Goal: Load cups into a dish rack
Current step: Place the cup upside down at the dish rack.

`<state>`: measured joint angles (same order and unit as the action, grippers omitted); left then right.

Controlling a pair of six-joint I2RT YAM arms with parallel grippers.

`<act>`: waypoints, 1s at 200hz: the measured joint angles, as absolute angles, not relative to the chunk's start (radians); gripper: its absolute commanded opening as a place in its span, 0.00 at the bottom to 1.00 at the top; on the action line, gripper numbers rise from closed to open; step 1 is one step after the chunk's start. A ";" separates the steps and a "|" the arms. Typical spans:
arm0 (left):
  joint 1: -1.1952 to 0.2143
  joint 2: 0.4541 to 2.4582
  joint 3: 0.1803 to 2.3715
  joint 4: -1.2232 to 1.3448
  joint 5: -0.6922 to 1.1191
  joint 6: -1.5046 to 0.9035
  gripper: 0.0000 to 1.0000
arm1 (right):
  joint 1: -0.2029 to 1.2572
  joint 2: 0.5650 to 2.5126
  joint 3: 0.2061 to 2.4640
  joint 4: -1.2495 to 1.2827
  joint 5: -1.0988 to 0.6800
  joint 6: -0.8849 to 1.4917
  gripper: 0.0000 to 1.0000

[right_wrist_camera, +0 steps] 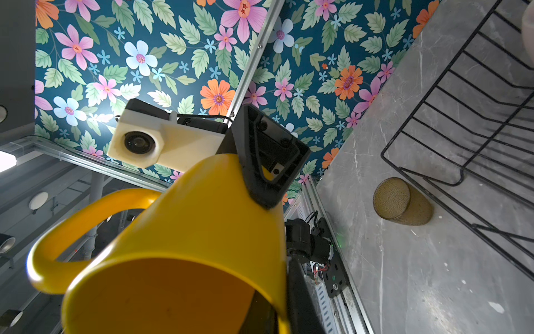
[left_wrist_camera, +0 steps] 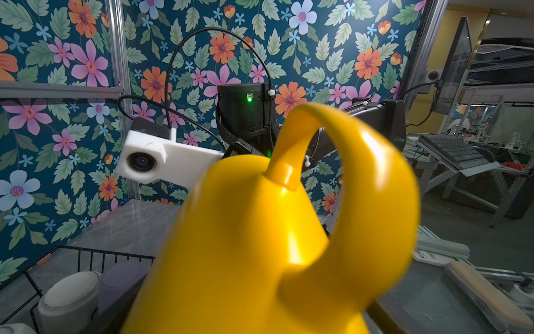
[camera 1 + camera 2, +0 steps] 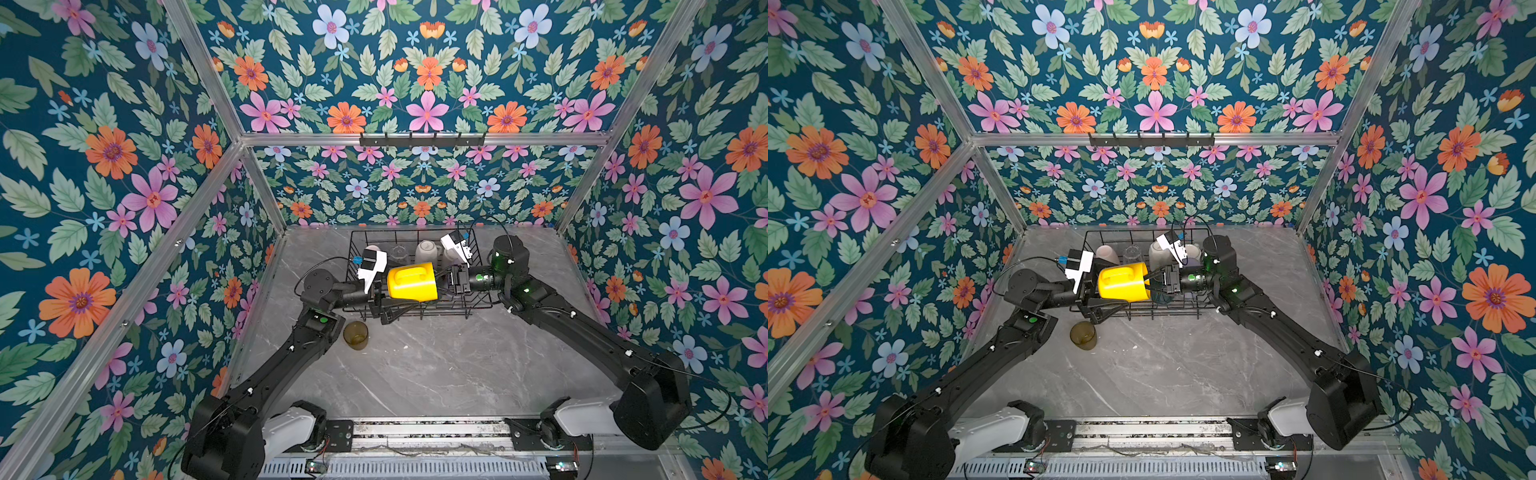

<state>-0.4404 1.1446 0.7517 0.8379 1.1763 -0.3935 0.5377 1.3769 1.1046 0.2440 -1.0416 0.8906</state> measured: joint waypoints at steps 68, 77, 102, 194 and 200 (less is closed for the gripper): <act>-0.440 1.147 0.753 0.838 1.189 -0.402 0.91 | 0.547 1.404 1.119 0.265 -1.065 0.914 0.00; -0.440 1.147 0.753 0.838 1.190 -0.407 0.89 | 0.548 1.406 1.121 0.265 -1.069 0.916 0.00; -0.439 1.147 0.754 0.837 1.187 -0.410 0.81 | 0.550 1.411 1.124 0.267 -1.069 0.916 0.00; -0.439 1.127 0.775 0.741 1.157 -0.359 0.04 | 0.551 1.404 1.130 0.248 -1.044 0.911 0.18; -0.439 1.125 0.781 0.725 1.155 -0.351 0.00 | 0.551 1.401 1.131 0.246 -1.037 0.911 0.21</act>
<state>-0.4393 1.1248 0.7811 0.7250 1.1553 -0.3511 0.5507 1.4014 1.1309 0.2462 -1.0370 0.9112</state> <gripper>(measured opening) 0.841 0.153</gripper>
